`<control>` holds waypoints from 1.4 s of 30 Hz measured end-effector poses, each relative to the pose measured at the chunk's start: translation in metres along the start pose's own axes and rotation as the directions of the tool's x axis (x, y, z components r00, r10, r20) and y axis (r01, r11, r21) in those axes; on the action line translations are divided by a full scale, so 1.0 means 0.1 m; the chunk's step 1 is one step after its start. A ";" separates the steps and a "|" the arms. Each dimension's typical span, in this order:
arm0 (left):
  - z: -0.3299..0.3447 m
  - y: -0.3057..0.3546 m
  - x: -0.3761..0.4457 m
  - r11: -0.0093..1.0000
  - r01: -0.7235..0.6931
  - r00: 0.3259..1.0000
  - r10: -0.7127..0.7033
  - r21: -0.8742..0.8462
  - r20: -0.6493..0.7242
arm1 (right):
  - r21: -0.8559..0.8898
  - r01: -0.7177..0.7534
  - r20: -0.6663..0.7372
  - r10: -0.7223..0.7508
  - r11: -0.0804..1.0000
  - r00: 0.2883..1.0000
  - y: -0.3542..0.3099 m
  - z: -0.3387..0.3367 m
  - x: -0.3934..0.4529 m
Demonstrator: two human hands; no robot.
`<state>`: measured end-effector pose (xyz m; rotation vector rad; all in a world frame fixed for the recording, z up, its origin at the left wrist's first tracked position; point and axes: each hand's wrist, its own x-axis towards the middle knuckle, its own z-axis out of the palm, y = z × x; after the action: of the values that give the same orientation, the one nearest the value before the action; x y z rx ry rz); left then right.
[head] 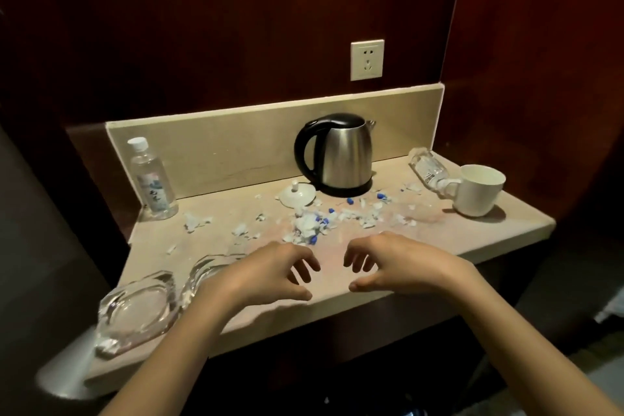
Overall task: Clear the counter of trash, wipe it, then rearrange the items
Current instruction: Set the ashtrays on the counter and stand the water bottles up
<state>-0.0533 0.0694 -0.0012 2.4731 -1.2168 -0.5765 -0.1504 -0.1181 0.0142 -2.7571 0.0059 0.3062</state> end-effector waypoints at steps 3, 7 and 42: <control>-0.08 0.19 0.40 1.000 -0.005 1.000 0.005 -0.017 -0.025 | -0.024 -0.005 -0.018 0.005 1.000 1.000 0.34 -0.24 0.08; -0.12 0.40 0.88 0.999 -0.010 0.998 0.008 -0.033 -0.066 | -0.059 -0.003 -0.018 0.002 0.998 1.000 0.77 -0.50 0.20; -0.08 1.01 4.85 0.506 -0.431 0.798 0.600 0.747 0.054 | 0.075 -0.113 -0.181 0.125 0.991 0.976 2.06 -0.67 0.75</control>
<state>0.1516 -0.3794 -0.0509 2.3637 -2.3128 0.4572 -0.0723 -0.3315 -0.0146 -2.7157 0.2258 0.0778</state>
